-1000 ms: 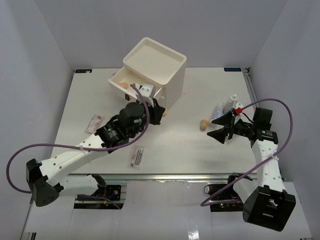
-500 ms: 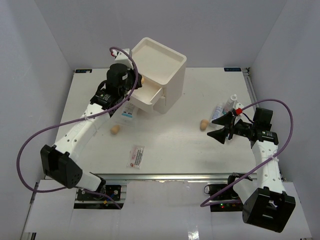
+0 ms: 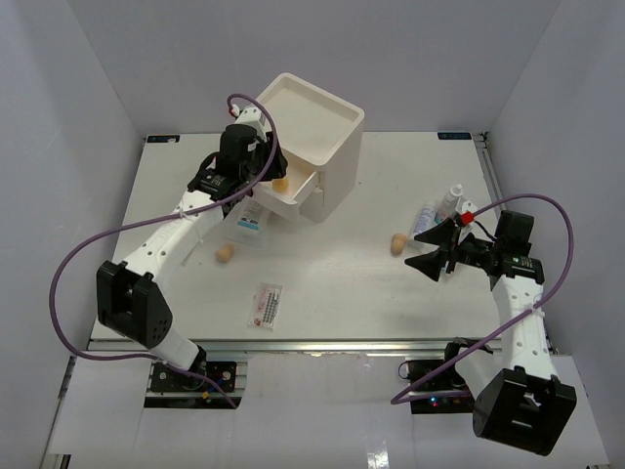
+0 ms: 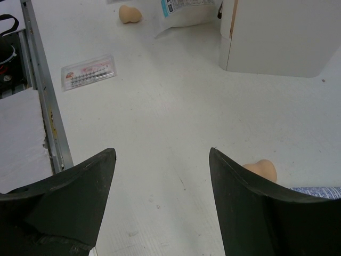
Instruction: Organize the makeup
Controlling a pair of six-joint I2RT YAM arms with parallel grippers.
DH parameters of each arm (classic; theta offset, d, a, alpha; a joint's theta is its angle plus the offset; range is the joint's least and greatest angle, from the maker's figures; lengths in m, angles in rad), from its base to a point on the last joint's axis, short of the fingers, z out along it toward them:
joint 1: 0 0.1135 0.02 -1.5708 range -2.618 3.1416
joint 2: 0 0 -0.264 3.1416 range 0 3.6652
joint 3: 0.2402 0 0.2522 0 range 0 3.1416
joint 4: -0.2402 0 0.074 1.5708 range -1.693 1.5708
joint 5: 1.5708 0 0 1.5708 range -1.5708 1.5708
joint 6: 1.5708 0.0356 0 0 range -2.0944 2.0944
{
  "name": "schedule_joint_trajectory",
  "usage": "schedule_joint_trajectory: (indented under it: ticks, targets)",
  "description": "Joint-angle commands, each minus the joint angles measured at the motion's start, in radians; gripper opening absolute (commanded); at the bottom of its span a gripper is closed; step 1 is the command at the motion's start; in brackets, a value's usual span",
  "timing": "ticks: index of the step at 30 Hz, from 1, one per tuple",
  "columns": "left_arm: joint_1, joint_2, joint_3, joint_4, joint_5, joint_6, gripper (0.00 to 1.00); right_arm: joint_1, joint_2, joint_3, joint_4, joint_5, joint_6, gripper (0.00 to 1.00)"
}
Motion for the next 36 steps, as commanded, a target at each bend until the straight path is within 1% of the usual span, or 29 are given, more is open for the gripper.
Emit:
schedule_joint_trajectory:
  ticks: [1,3,5,6,8,11,13,15,17,19,22,28,31,36]
  targets:
    - [0.02,-0.165,-0.034,0.003,0.055,-0.011,0.67,-0.007,-0.015,-0.006,0.019,-0.037,-0.005,0.77]
    - [0.029,-0.215,-0.07,-0.008,0.07,-0.021,0.69,-0.007,-0.016,-0.007,0.019,-0.038,-0.005,0.77]
    - [0.038,-0.281,-0.152,-0.007,0.076,-0.044,0.68,-0.009,-0.016,-0.007,0.019,-0.037,-0.005,0.77]
    - [0.044,-0.354,-0.208,0.007,0.074,-0.074,0.67,-0.009,-0.018,-0.006,0.019,-0.038,-0.005,0.77]
    - [0.058,-0.448,-0.31,0.019,0.065,-0.115,0.64,-0.009,-0.021,-0.005,0.019,-0.039,-0.005,0.77]
    - [0.079,-0.606,-0.535,0.012,0.032,-0.209,0.59,-0.012,-0.025,-0.007,0.018,-0.04,-0.004,0.77]
    - [0.105,-0.732,-0.64,-0.002,0.007,-0.299,0.58,-0.013,-0.027,-0.007,0.017,-0.041,-0.003,0.77]
    - [0.125,-0.787,-0.734,-0.01,-0.02,-0.349,0.58,-0.013,-0.028,-0.007,0.018,-0.043,-0.002,0.78]
    - [0.134,-0.823,-0.784,-0.013,-0.055,-0.413,0.61,-0.015,-0.029,-0.008,0.017,-0.046,0.0,0.78]
    - [0.148,-0.792,-0.801,-0.047,-0.09,-0.452,0.64,-0.015,-0.031,-0.008,0.017,-0.047,-0.001,0.78]
    - [0.179,-0.659,-0.777,-0.091,-0.122,-0.501,0.66,-0.015,-0.036,-0.008,0.017,-0.046,0.001,0.78]
    - [0.288,-0.36,-0.731,-0.088,-0.064,-0.534,0.66,-0.021,-0.048,-0.009,0.017,-0.05,0.003,0.78]
    - [0.322,-0.288,-0.715,-0.071,-0.053,-0.534,0.64,-0.025,-0.05,-0.008,0.017,-0.052,0.004,0.78]
    - [0.348,-0.207,-0.687,-0.038,-0.065,-0.523,0.6,-0.026,-0.05,-0.008,0.017,-0.057,0.004,0.78]
